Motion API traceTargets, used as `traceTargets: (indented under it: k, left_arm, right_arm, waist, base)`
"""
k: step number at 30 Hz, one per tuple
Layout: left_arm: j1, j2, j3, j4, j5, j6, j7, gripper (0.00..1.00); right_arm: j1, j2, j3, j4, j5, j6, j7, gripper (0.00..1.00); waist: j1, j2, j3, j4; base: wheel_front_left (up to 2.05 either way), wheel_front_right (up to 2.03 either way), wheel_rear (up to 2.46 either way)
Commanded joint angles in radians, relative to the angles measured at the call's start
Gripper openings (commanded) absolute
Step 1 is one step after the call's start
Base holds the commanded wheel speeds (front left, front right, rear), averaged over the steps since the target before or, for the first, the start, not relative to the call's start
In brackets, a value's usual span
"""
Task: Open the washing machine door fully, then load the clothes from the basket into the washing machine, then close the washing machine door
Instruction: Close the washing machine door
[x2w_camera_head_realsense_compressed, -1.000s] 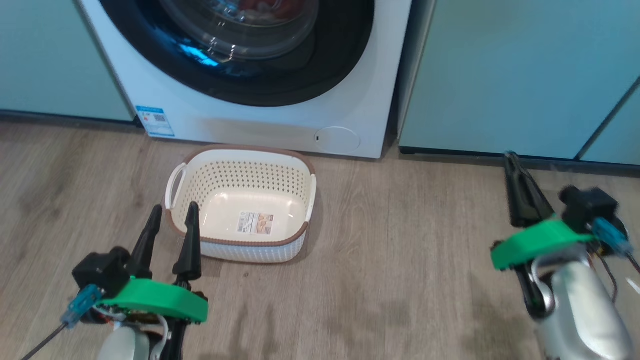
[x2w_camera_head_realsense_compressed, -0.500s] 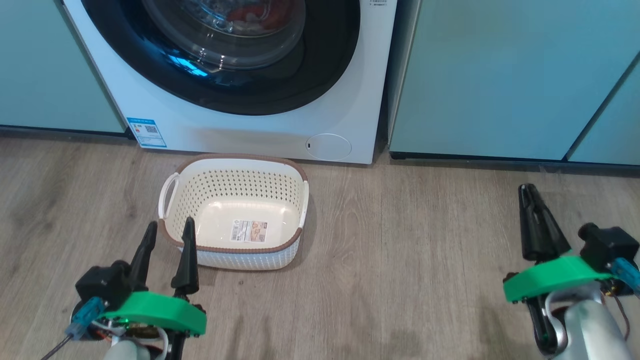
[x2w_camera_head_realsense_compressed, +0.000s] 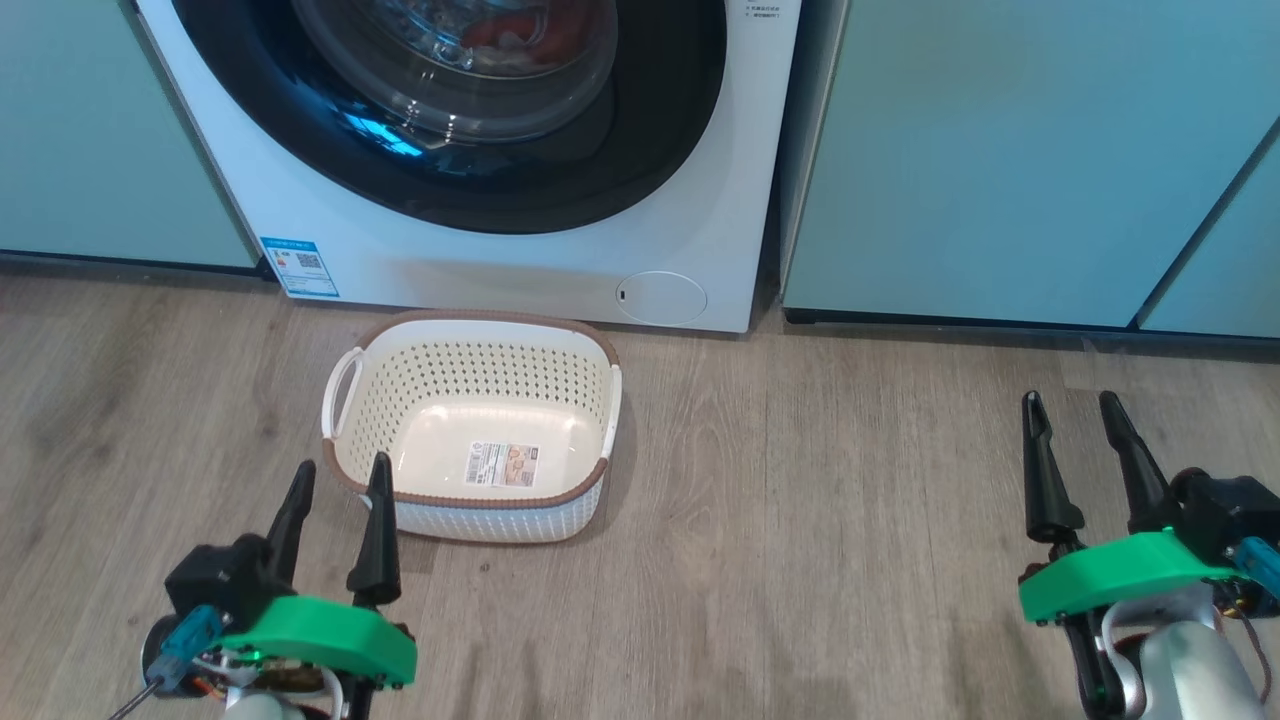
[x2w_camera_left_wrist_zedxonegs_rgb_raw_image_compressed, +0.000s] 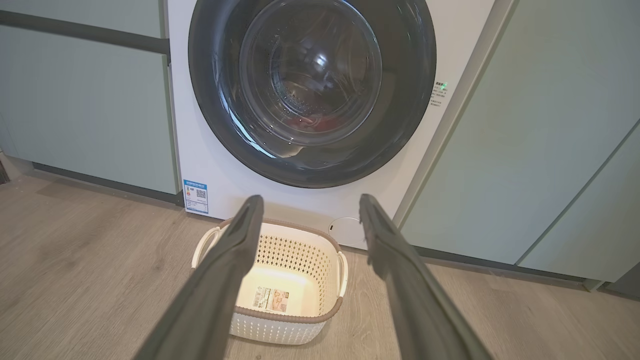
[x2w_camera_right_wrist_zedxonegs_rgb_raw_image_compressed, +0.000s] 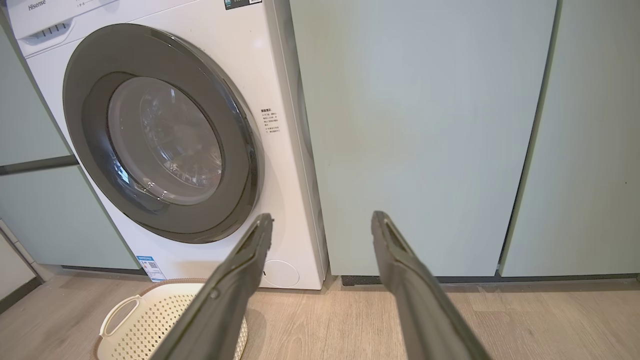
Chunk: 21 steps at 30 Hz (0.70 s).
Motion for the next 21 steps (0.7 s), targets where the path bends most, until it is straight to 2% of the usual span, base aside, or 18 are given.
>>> traceTargets:
  k: [1,21]
  left_arm:
    - [-0.031,0.011,0.026,-0.031,0.005,0.004,-0.01,1.0]
    - [-0.014,0.011,0.013,-0.06,0.051,0.005,-0.01,1.0]
  right_arm:
    - [-0.024,-0.002,0.019,-0.039,-0.002,0.0,-0.007,1.0]
    - [-0.022,-0.002,0.034,-0.033,0.017,0.0,-0.007,1.0]
  waist:
    - [0.0001,-0.0001,0.001,-0.001]
    - [0.0001,-0.0001,-0.006,-0.003]
  base:
    - [0.0,0.0,0.0]
    - [0.0,0.0,0.0]
